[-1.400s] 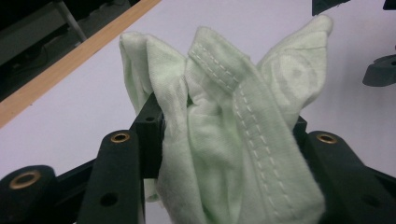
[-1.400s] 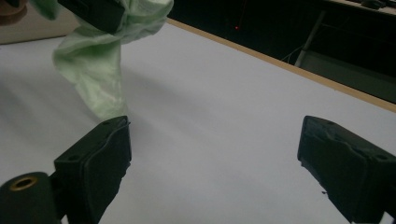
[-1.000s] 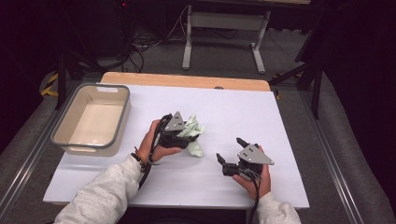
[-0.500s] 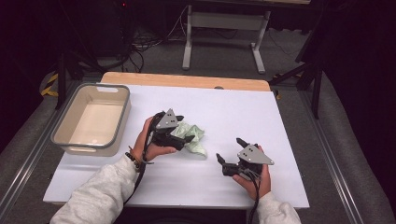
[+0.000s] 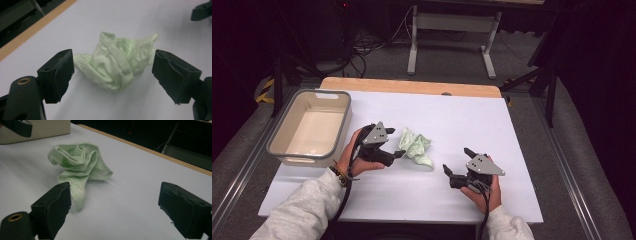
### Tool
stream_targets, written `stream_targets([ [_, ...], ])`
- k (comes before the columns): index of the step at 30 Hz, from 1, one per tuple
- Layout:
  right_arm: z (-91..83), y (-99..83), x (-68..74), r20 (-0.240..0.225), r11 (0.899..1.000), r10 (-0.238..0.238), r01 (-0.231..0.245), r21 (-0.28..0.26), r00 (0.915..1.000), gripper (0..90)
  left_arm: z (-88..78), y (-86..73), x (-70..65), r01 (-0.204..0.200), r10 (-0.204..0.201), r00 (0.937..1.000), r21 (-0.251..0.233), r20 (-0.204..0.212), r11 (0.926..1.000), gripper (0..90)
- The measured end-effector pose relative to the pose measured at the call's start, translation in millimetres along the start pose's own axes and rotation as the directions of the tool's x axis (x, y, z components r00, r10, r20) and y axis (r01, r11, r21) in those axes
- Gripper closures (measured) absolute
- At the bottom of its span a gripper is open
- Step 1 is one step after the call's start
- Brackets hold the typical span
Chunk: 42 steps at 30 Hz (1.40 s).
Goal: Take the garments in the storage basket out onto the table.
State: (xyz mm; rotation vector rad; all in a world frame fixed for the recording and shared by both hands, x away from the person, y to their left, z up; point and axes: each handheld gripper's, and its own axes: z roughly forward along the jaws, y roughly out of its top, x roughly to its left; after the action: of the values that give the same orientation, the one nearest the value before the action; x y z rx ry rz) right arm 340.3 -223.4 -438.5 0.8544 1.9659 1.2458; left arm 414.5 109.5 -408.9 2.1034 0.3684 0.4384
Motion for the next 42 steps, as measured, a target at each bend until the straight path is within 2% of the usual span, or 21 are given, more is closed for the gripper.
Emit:
stream_targets([
  [1,0.3,0.8,0.5,0.001,1.0,-0.007,0.007,0.003,1.0,15.4,0.7,-3.1,-1.4,-0.015,0.015,0.9998,0.0,0.015,0.9999,18.8],
  [3,0.7,3.0,0.5,-0.043,1.0,0.005,-0.005,0.002,0.9991,19.9,2.4,-5.7,-2.9,-0.029,0.029,0.9993,0.011,0.023,0.9995,20.0],
  [4,1.4,3.6,0.6,-0.055,1.0,0.011,-0.01,0.008,0.9984,20.8,7.8,-8.6,-3.7,-0.054,0.053,0.9985,0.045,0.014,0.9976,20.1],
  [6,4.3,3.8,1.0,-0.081,1.0,0.014,-0.013,0.017,0.9966,23.0,13.3,-11.4,-1.4,-0.032,0.03,0.9987,0.049,0.041,0.9983,21.1],
  [8,6.5,4.2,1.4,-0.097,1.0,0.017,-0.015,0.022,0.9952,23.0,17.0,-13.2,-0.3,-0.024,0.022,0.9988,0.056,0.044,0.9981,21.7],
  [10,15.1,6.3,4.7,-0.121,0.998,0.011,-0.005,0.057,0.9926,23.4,21.0,-14.7,0.0,-0.02,0.016,0.9987,0.07,0.049,0.9974,24.2],
  [12,22.7,7.3,7.6,-0.133,0.995,0.012,0.001,0.098,0.991,23.4,29.1,-15.4,-0.1,-0.028,0.026,0.9994,0.1,0.025,0.9946,27.4],
  [13,22.7,7.3,7.6,-0.133,0.995,0.012,0.001,0.098,0.991,23.4,29.1,-15.4,-0.1,-0.028,0.026,0.9994,0.1,0.025,0.9946,27.9],
  [15,31.2,7.5,10.1,-0.144,0.991,0.006,0.013,0.132,0.9896,23.4,34.5,-16.4,-0.7,-0.034,0.03,0.999,0.124,0.033,0.9917,28.9],
  [16,40.8,8.6,14.0,-0.169,0.986,0.002,0.027,0.167,0.9857,24.3,37.6,-17.1,-1.4,-0.035,0.031,0.9992,0.143,0.025,0.9891,30.1],
  [17,44.0,9.1,15.7,-0.168,0.983,-0.006,0.036,0.18,0.9858,24.6,40.9,-17.9,-1.3,-0.036,0.034,0.9993,0.157,0.017,0.9869,31.0],
  [18,48.0,9.7,17.6,-0.173,0.981,-0.015,0.048,0.19,0.9849,25.8,42.1,-18.4,-0.8,-0.039,0.034,0.9989,0.158,0.03,0.9867,34.8],
  [23,63.1,8.4,24.3,-0.206,0.969,-0.028,0.077,0.237,0.9783,41.9,47.6,-18.4,-1.5,-0.046,0.045,0.9989,0.185,0.009,0.9818,46.4],
  [25,65.0,8.1,25.3,-0.215,0.967,-0.031,0.084,0.242,0.9761,45.5,47.7,-18.3,-1.5,-0.046,0.045,0.9989,0.184,0.009,0.9818,54.3],
  [26,67.5,8.4,28.2,-0.22,0.962,-0.047,0.104,0.252,0.9743,53.9,47.6,-18.4,-1.5,-0.043,0.042,0.9991,0.187,0.011,0.9814,57.9],
  [29,69.2,10.0,30.8,-0.231,0.958,-0.072,0.131,0.254,0.9702,67.1,46.3,-17.9,-0.7,-0.044,0.044,0.999,0.179,0.003,0.9829,69.6],
  [31,69.4,10.4,31.1,-0.229,0.958,-0.072,0.131,0.254,0.9708,71.5,45.4,-17.8,-0.7,-0.043,0.043,0.9991,0.177,0.005,0.9832,76.7],
  [34,66.8,11.3,28.3,-0.216,0.964,-0.066,0.118,0.239,0.9742,85.4,41.7,-17.5,0.2,-0.04,0.039,0.9992,0.161,0.014,0.9862,82.8],
  [37,65.2,11.1,25.8,-0.217,0.967,-0.05,0.101,0.233,0.975,87.5,39.9,-17.2,0.5,-0.041,0.04,0.9991,0.156,0.011,0.9869,84.8],
  [38,64.8,11.1,25.7,-0.206,0.966,-0.059,0.108,0.237,0.9769,87.9,38.7,-16.9,0.8,-0.041,0.039,0.9992,0.15,0.011,0.9879,86.1],
  [42,60.0,12.6,23.4,-0.184,0.972,-0.057,0.097,0.214,0.9812,88.2,31.0,-14.1,3.7,-0.031,0.033,0.9994,0.123,-0.008,0.9919,86.5],
])
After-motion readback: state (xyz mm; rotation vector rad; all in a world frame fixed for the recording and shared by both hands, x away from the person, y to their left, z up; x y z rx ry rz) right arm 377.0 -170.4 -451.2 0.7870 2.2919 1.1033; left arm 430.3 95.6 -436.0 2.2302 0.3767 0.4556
